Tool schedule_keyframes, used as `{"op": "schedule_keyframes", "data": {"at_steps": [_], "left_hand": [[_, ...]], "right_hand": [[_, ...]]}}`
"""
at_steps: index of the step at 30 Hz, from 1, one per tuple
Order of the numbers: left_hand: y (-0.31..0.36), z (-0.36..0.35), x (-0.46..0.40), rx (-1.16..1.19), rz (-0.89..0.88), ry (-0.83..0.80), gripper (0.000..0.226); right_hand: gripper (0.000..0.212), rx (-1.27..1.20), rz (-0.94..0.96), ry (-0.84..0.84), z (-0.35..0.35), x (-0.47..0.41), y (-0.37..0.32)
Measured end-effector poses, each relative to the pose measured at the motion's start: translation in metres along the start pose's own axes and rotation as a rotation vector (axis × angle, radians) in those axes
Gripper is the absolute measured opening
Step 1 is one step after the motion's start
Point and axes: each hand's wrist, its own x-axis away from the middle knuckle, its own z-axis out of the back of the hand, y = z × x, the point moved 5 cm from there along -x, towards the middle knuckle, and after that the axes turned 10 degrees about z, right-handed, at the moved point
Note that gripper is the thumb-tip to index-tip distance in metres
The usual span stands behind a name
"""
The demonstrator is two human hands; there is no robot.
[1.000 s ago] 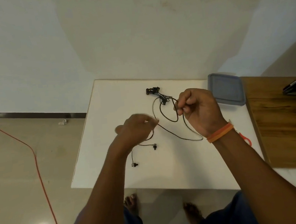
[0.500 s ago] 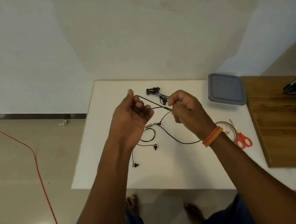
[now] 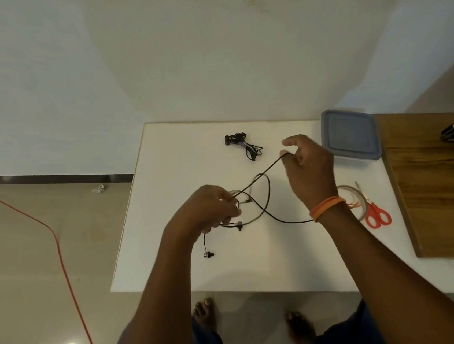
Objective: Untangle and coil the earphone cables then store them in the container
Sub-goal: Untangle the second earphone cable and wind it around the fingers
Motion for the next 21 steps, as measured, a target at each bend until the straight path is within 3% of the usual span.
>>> {"op": "schedule_keyframes", "data": {"at_steps": [3,6,9,11,16,21], "left_hand": [[-0.003,0.008,-0.005,-0.014,-0.052,0.133,0.011],[-0.001,0.028,-0.002,0.504,-0.136,0.284,0.008],[0.002,0.026,-0.004,1.236,-0.081,-0.026,0.005],[0.007,0.022,0.0,1.417,-0.024,-0.243,0.013],[0.015,0.021,0.009,0.976,-0.107,-0.326,0.015],[0.013,0.031,0.025,0.607,-0.367,-0.388,0.019]], "right_hand": [[0.009,0.029,-0.142,0.093,0.014,-0.007,0.021],[0.013,0.061,-0.161,-0.048,0.009,-0.006,0.037],[0.012,0.034,-0.221,-0.199,-0.008,0.002,0.046],[0.015,0.039,-0.251,-0.282,-0.016,0.006,0.049],[0.02,0.173,-0.246,-0.284,-0.009,0.007,0.056],[0.021,0.183,-0.21,-0.28,-0.01,0.004,0.054]]}}
